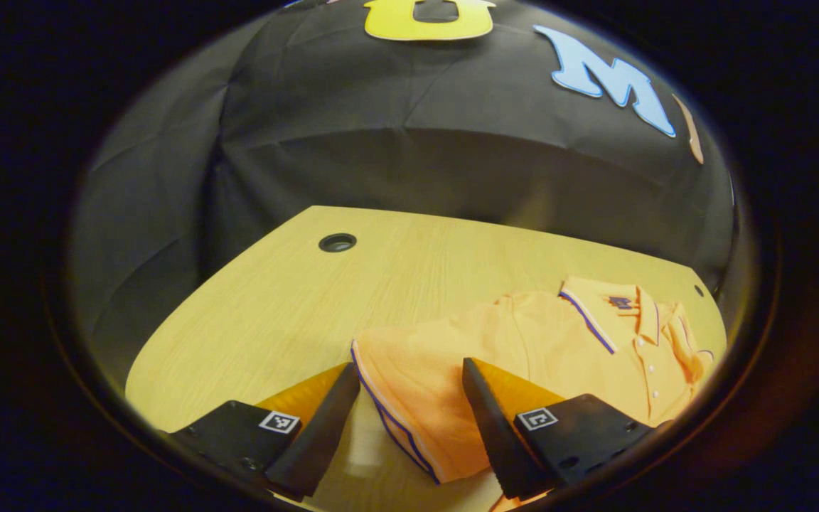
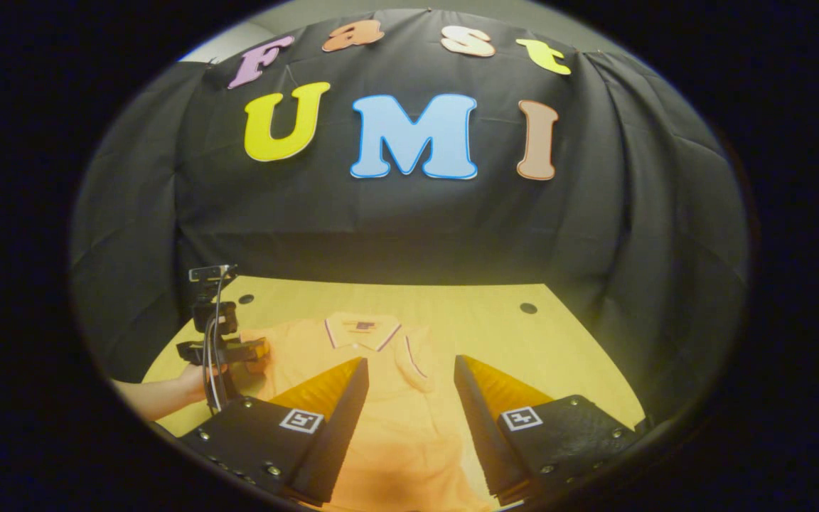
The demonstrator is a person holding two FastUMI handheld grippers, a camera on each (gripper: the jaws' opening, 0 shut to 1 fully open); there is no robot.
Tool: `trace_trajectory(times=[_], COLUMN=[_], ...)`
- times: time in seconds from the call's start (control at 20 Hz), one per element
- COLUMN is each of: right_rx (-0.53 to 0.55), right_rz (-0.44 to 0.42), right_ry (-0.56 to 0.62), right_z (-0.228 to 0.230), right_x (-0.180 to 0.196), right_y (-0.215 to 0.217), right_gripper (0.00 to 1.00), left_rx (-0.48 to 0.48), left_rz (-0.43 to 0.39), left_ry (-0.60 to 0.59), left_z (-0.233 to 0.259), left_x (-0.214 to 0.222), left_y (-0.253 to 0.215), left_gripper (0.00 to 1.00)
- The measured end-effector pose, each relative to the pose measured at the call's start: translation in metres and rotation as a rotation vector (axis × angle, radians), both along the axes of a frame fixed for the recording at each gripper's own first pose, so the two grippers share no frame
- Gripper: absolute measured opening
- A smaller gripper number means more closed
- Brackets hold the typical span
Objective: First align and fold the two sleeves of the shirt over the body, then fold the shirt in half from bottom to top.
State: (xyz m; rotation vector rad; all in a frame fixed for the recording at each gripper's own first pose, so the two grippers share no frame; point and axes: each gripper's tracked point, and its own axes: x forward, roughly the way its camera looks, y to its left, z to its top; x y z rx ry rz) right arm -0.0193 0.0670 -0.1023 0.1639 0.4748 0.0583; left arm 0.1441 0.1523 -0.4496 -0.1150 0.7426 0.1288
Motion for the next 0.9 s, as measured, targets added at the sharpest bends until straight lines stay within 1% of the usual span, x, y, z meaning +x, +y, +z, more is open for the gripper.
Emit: trace_trajectory(times=[0.1,0.2,0.25,0.3,0.4,0.45,0.5,0.6,0.75,0.9], right_rx=[0.014,0.011,0.010,0.012,0.022,0.027,0.029,0.031,0.033,0.036], right_rz=[0.004,0.017,0.023,0.031,0.039,0.040,0.037,0.028,0.009,0.000], right_ry=[0.001,0.002,0.002,0.003,0.003,0.003,0.004,0.013,0.024,0.037], right_z=[-0.002,-0.003,-0.003,-0.003,-0.004,-0.003,-0.005,-0.008,-0.012,-0.018], right_x=[0.000,0.001,0.001,0.001,0.003,0.004,0.005,0.005,0.006,0.006], right_y=[0.003,0.008,0.010,0.012,0.017,0.017,0.017,0.014,0.008,0.004], right_gripper=[0.76,0.76,0.76,0.76,0.76,0.76,0.76,0.76,0.76,0.76], left_rx=[-0.008,-0.005,0.008,0.034,0.029,0.016,0.001,0.017,0.026,0.001], left_rz=[-0.013,-0.017,-0.013,-0.006,-0.014,-0.031,-0.046,-0.052,-0.060,-0.112], left_ry=[0.008,0.015,0.021,0.028,0.022,0.027,0.029,0.026,-0.035,-0.080], left_z=[0.000,-0.003,-0.003,-0.005,-0.003,-0.003,-0.002,0.002,0.030,0.053], left_x=[-0.001,0.000,0.000,0.000,0.001,0.000,0.000,0.002,0.010,0.017], left_y=[-0.006,-0.009,-0.008,-0.002,-0.006,-0.010,-0.014,-0.013,-0.019,-0.049], left_gripper=[0.95,0.81,0.63,0.56,0.24,0.12,0.13,0.13,0.13,0.12])
